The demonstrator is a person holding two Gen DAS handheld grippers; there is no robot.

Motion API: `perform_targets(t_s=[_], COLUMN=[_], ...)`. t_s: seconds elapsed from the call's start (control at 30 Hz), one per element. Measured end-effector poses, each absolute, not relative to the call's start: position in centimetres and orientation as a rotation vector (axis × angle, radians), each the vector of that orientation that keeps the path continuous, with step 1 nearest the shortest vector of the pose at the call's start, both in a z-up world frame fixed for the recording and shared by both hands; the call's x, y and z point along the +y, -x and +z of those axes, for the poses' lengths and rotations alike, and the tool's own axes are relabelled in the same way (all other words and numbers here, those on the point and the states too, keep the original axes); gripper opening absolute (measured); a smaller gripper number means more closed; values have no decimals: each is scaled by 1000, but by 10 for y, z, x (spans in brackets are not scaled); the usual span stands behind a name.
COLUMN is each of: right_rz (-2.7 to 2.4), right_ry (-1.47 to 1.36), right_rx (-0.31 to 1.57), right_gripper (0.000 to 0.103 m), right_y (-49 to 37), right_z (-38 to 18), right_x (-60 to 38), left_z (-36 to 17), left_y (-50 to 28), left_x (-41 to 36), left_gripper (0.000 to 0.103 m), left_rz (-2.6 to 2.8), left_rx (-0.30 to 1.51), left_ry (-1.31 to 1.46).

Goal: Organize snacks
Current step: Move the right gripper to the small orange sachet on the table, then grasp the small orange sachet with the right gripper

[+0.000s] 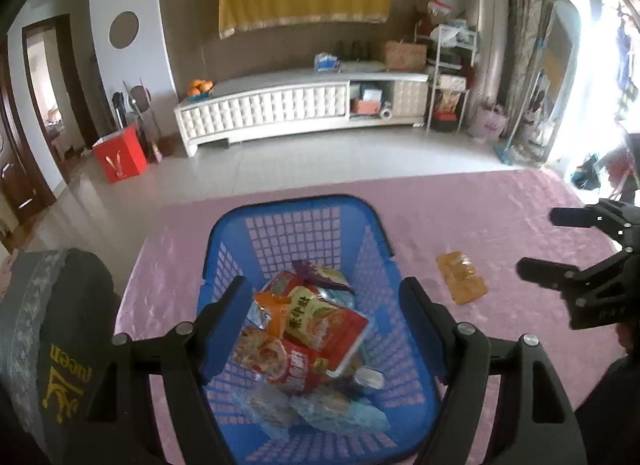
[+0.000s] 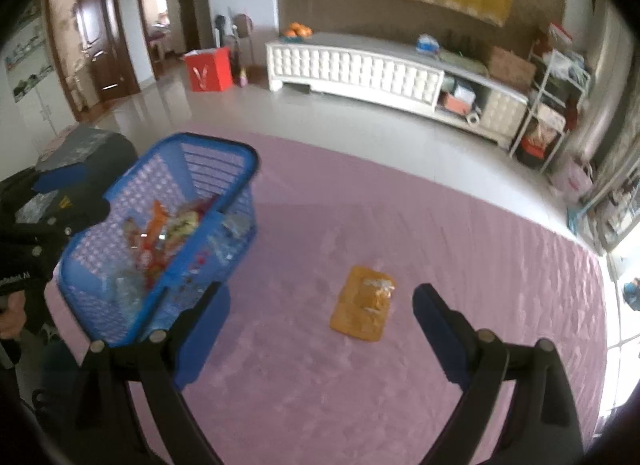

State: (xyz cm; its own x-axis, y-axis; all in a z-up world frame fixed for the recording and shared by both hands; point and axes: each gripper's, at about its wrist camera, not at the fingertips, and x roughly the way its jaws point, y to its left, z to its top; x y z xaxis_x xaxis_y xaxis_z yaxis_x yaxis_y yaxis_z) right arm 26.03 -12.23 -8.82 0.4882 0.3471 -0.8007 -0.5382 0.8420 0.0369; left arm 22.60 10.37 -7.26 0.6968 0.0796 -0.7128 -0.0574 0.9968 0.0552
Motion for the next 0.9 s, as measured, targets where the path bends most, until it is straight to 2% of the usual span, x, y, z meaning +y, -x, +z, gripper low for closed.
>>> perform_targets(t_s=[0.33,0.7,0.77,0.9], right_rz=[439,398,391,369], right_ry=[219,191,172,247], right_rx=[1077,1242,1257,1184], right_gripper=[95,95,91,77], right_y=[-316,-354,-357,-341], right_z=[-163,-214,-221,-219], right_x=[-126,-121,-123,-119], left_z=[-115,-147,-147,-149], left_y=[-267,-292,-293,-299], left_x=[117,130,132,138], left_gripper=[74,74,74,75], left_rz=[121,148,142,168], left_rx=[941,1066,1061,1082], left_ry=[-41,13,28,4])
